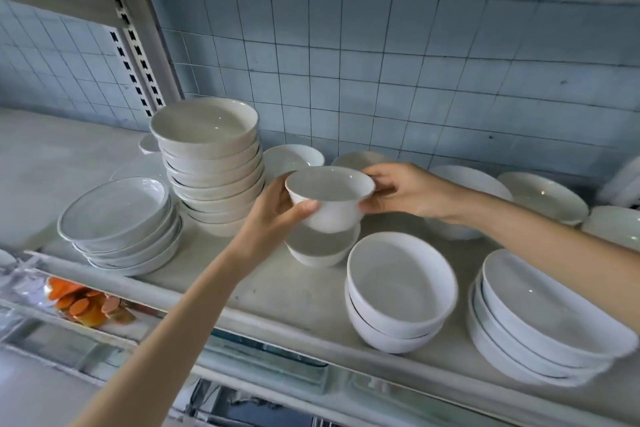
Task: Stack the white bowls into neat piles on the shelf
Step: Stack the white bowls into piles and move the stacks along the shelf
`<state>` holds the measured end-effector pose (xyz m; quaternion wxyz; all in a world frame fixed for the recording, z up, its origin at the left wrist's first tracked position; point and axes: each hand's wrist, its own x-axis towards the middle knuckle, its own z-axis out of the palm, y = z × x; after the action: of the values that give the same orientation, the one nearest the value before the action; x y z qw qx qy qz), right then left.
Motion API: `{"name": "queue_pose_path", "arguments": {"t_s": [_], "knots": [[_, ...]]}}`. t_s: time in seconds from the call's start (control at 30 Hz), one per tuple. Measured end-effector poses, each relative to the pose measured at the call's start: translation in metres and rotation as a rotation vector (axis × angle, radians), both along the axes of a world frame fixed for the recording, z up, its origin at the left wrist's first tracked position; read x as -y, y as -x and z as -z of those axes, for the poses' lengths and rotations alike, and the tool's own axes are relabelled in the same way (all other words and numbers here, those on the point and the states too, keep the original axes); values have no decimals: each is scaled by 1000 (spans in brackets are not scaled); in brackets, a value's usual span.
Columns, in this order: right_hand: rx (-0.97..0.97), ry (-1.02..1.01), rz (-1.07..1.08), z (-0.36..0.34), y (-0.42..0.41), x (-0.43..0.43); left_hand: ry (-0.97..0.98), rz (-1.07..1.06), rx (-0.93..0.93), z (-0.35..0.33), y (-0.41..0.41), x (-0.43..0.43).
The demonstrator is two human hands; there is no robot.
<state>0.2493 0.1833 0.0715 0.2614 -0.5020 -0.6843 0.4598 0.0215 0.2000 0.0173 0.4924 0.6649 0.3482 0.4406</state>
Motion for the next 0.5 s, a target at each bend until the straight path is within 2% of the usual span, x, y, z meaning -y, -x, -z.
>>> {"name": "queue_pose_path", "arguments": {"t_s": [0.3,0.5], "knots": [[74,-16,34,13,10,-1,30,85,-57,14,16,1],[294,-82,9,22,11,-10,56,133,-77,23,22,0]]}}
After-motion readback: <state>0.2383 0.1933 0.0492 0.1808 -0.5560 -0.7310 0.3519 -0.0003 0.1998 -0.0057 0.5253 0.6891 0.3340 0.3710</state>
